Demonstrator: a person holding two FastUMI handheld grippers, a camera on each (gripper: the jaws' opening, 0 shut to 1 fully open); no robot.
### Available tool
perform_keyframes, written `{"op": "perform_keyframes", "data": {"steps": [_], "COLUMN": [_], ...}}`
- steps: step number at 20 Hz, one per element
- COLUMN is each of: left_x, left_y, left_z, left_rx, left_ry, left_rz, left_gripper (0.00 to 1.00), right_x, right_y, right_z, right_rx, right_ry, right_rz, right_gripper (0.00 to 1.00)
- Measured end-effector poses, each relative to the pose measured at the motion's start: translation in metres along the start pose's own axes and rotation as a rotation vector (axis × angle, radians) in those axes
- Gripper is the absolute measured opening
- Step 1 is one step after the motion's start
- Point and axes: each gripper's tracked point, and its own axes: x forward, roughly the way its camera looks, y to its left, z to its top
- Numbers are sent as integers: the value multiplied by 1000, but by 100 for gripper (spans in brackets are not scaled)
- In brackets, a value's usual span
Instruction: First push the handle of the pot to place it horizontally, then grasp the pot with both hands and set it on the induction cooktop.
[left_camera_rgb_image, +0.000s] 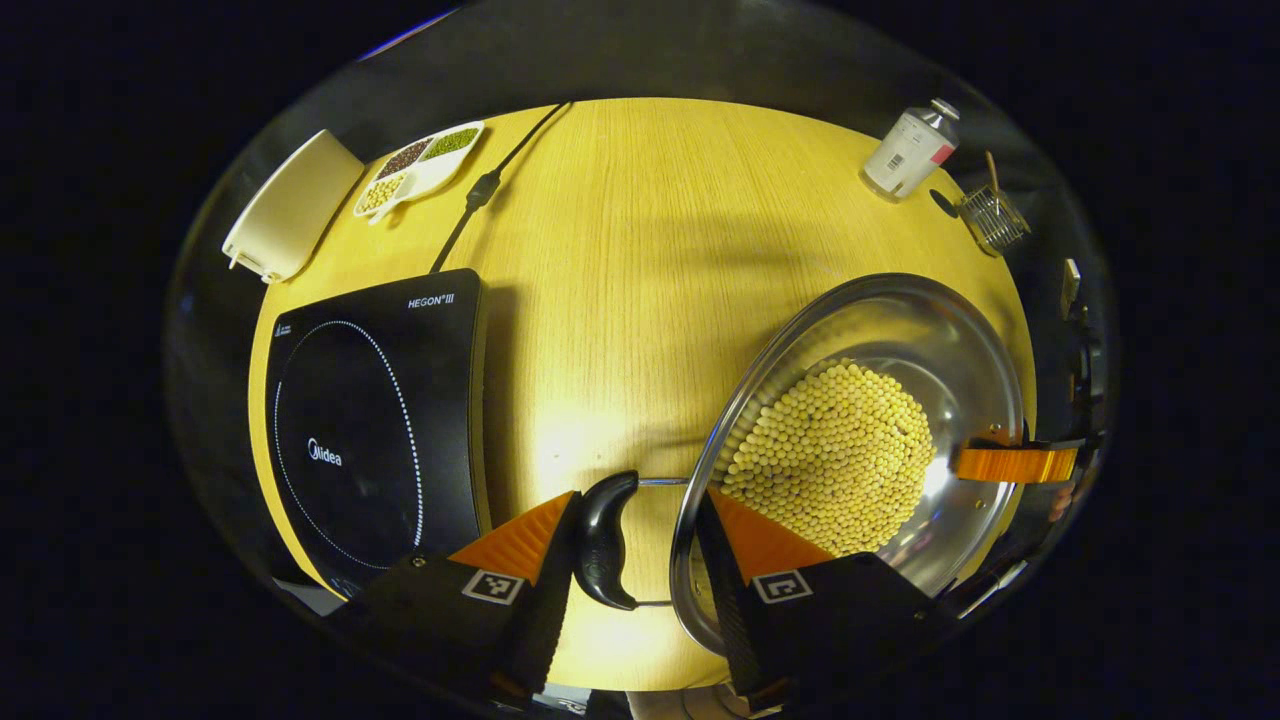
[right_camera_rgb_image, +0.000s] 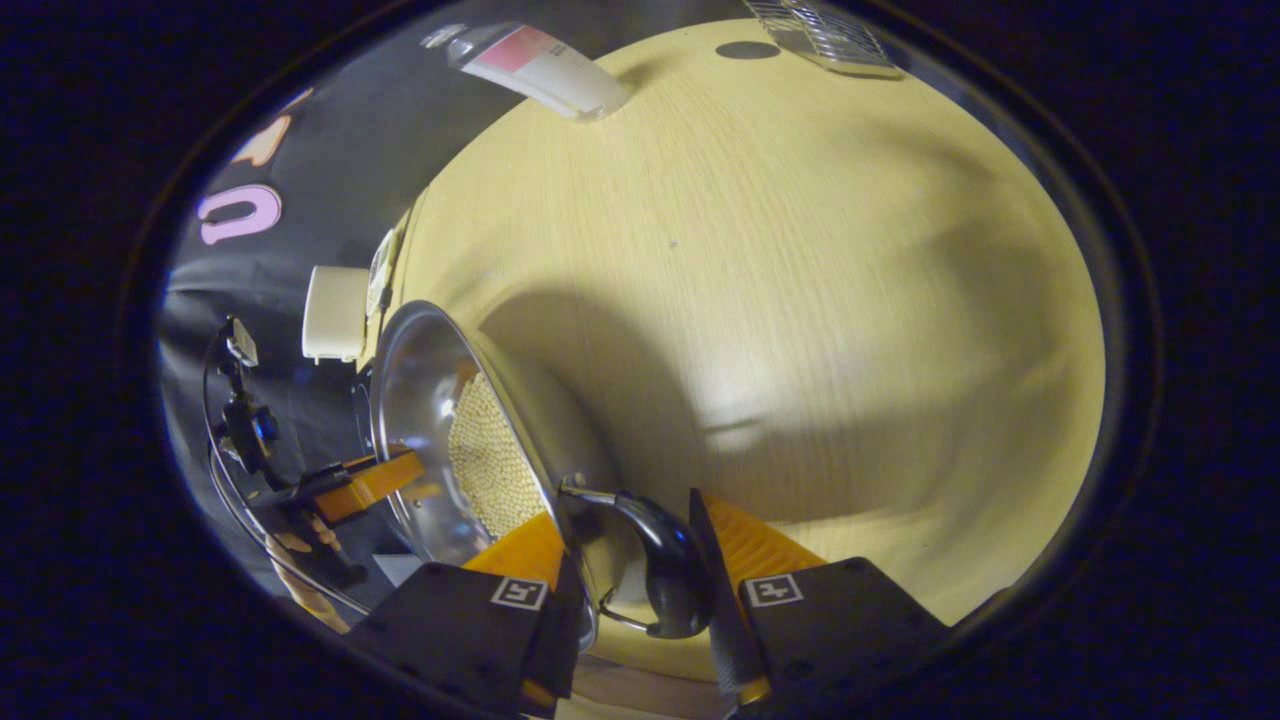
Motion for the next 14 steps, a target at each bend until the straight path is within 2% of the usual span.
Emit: {"op": "perform_keyframes", "data": {"steps": [1, 3, 5, 6, 7, 8, 9, 13, 14], "left_x": [1, 1, 1, 1, 0, -1, -4, -23, -28], "left_y": [0, 0, -1, -2, -3, -4, -6, -20, -23], "left_z": [1, 0, -1, -2, -4, -6, -9, -21, -26], "left_rx": [-4, -10, -14, -17, -16, -9, 0, 11, 12], "left_ry": [-2, -6, -2, 1, 9, 15, 19, 19, 23], "left_rz": [0, -2, 0, 1, 1, -1, -5, -40, -49], "left_gripper": [68, 67, 67, 67, 67, 67, 67, 66, 66], "right_x": [0, 0, -1, -2, -6, -9, -15, -40, -46], "right_y": [0, -1, -2, -4, -5, -7, -10, -15, -17], "right_z": [0, 0, 0, 0, -1, -2, -5, -21, -26], "right_rx": [-7, -7, -6, -12, -16, -22, -24, -25, -25], "right_ry": [-5, -7, -10, -13, -19, -26, -33, -64, -71], "right_rz": [-4, -9, -27, -45, -61, -76, -87, -100, -102], "right_gripper": [48, 53, 53, 48, 48, 53, 48, 48, 53]}}
